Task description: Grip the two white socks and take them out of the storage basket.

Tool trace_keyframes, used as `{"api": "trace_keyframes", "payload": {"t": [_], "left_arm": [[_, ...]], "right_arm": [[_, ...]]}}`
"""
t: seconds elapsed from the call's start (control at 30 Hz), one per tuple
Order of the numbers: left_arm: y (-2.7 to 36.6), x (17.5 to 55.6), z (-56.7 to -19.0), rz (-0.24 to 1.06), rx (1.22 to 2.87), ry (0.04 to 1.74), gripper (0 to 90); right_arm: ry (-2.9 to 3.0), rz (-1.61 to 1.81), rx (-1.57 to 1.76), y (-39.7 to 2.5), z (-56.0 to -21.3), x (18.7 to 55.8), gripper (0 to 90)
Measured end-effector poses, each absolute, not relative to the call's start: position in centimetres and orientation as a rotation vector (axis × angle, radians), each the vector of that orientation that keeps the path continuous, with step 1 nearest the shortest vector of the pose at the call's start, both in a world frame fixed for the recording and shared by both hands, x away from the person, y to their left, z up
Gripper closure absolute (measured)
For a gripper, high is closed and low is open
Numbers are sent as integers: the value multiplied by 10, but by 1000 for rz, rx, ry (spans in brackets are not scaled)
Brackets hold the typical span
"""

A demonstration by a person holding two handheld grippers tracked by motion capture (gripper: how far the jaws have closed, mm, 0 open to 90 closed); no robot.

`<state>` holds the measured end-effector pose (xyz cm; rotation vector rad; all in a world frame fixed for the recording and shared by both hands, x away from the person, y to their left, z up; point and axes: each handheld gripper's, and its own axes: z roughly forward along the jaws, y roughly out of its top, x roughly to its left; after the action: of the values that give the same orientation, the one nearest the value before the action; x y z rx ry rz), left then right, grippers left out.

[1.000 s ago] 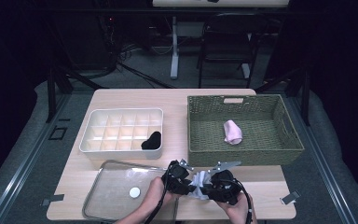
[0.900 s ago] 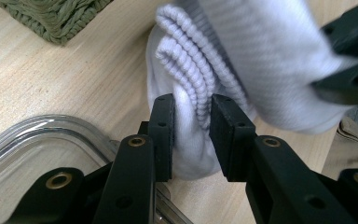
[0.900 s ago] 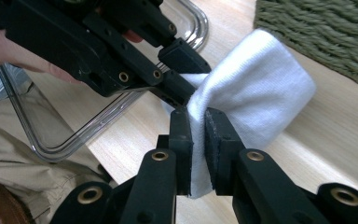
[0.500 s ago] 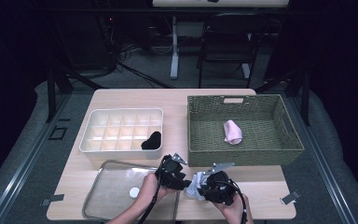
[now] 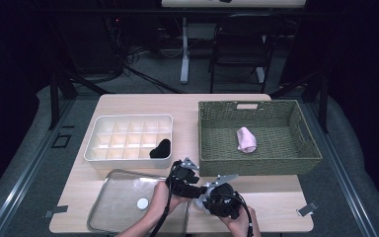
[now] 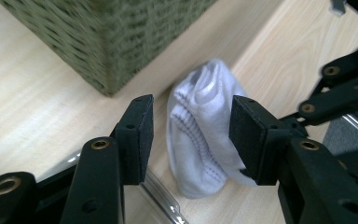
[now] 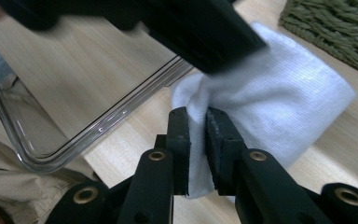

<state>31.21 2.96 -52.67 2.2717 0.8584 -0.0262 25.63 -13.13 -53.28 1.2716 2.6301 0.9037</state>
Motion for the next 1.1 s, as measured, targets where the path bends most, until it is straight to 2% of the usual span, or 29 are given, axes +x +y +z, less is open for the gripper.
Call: {"api": "trace_keyframes", "payload": {"t": [0.23, 0.37, 0.47, 0.57, 0.7, 1.1], "left_arm": [[27, 314, -539, -40, 2295, 882, 503], [27, 315, -543, -48, 2301, 887, 510], [27, 315, -543, -44, 2290, 895, 511], [27, 315, -542, -43, 2293, 890, 510], [29, 316, -541, -51, 2289, 890, 499], [26, 315, -540, -116, 2263, 894, 360]], "right_arm": [[2638, 931, 1233, -136, -520, 247, 704], [2568, 948, 1257, -153, -508, 242, 598], [2540, 918, 1376, -167, -515, 248, 525], [2553, 861, 1480, -170, -530, 256, 504], [2575, 840, 1516, -163, -541, 260, 525], [2590, 789, 1484, -160, -544, 262, 551]]}}
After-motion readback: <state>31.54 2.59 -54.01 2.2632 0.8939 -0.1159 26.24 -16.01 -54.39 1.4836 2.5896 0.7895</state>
